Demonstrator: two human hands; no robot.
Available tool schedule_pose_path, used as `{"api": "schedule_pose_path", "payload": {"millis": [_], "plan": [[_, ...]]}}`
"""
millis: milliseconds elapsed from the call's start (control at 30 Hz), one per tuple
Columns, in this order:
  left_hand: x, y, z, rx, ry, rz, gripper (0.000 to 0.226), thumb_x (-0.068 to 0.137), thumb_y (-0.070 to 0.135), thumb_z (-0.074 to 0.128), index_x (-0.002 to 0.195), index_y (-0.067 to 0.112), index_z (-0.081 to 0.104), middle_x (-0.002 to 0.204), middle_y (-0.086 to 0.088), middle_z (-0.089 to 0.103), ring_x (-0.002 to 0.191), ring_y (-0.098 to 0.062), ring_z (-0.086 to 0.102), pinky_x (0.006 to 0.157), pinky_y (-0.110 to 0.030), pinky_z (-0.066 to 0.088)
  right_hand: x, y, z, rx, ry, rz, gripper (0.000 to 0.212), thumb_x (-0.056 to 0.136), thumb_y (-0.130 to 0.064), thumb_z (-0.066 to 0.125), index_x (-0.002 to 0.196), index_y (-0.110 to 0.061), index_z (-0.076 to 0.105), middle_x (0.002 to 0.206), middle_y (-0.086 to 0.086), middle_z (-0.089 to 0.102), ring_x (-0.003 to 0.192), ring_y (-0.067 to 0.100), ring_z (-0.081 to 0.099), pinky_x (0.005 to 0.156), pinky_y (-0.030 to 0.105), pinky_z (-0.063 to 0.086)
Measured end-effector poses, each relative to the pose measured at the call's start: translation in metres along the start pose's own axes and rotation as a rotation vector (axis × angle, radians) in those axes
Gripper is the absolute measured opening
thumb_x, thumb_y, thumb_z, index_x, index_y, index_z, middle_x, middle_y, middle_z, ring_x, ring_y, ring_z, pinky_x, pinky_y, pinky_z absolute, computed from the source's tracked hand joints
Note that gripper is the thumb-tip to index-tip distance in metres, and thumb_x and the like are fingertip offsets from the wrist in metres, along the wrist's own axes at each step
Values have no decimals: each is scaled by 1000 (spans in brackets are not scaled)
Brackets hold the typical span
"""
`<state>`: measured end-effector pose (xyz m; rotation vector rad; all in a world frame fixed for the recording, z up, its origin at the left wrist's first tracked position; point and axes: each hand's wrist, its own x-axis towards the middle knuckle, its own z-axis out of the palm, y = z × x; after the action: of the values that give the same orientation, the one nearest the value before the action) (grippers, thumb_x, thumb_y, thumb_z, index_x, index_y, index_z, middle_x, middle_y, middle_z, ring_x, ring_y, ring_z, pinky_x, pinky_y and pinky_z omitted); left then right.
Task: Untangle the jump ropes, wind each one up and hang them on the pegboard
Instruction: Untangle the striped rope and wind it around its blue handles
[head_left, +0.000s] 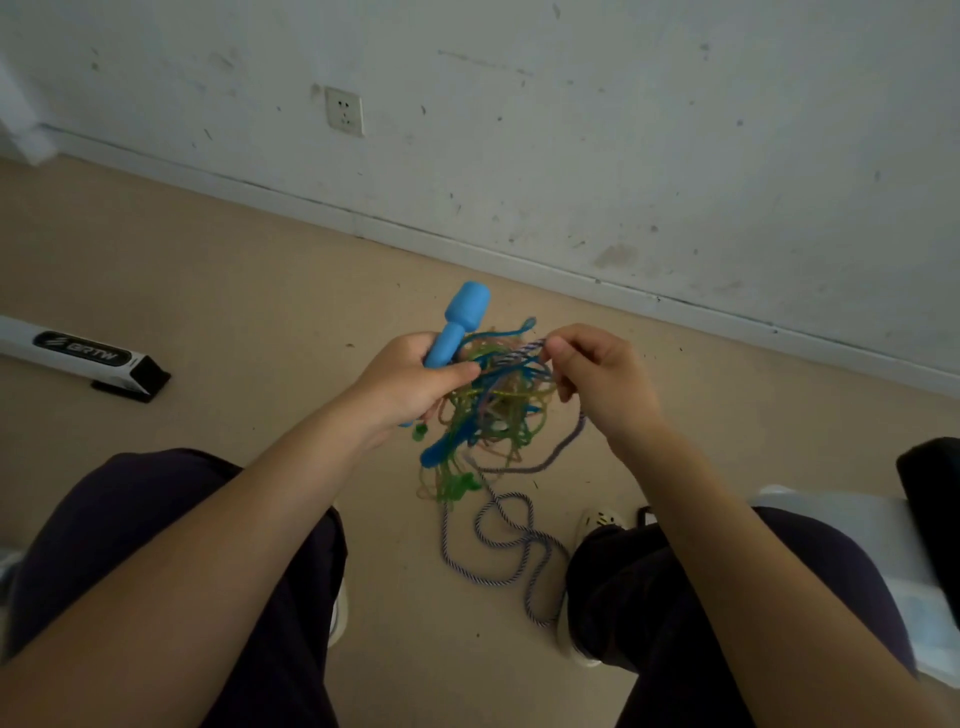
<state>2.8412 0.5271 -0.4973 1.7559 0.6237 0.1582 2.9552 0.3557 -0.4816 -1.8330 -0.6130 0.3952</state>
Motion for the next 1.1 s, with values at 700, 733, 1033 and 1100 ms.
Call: {"api": "schedule_pose_path", "payload": {"millis": [700,733,1033,1100], "plan": [[-1,-1,4,-61,15,-158,42,73,39,86,99,11,69,62,3,53,42,-8,42,40,-21,35,-7,6,13,297,-250,30,20,101,-21,49,92,-13,65,106,21,63,101,26,62,91,55,51],[-2,-1,4,-83,12,-150,37,73,36,86,98,14,69,63,3,54,43,-8,42,40,-22,35,-6,6,12,343,-256,52,21,102,-19,47,91,-11,63,107,18,64,102,24,64,90,54,52],[-3,0,9,-51,23,-78,20,80,25,82,89,15,67,62,5,59,37,-3,45,40,-17,37,-5,9,18,304,-177,84,11,93,-17,65,86,-10,59,87,9,65,85,21,64,82,40,57],[-5,0,12,-9,-1,-58,25,82,34,80,90,14,67,57,8,55,38,-3,45,40,-15,37,-4,10,19,163,-163,37,30,76,-25,80,89,-11,58,84,7,65,78,20,62,77,41,56]]}}
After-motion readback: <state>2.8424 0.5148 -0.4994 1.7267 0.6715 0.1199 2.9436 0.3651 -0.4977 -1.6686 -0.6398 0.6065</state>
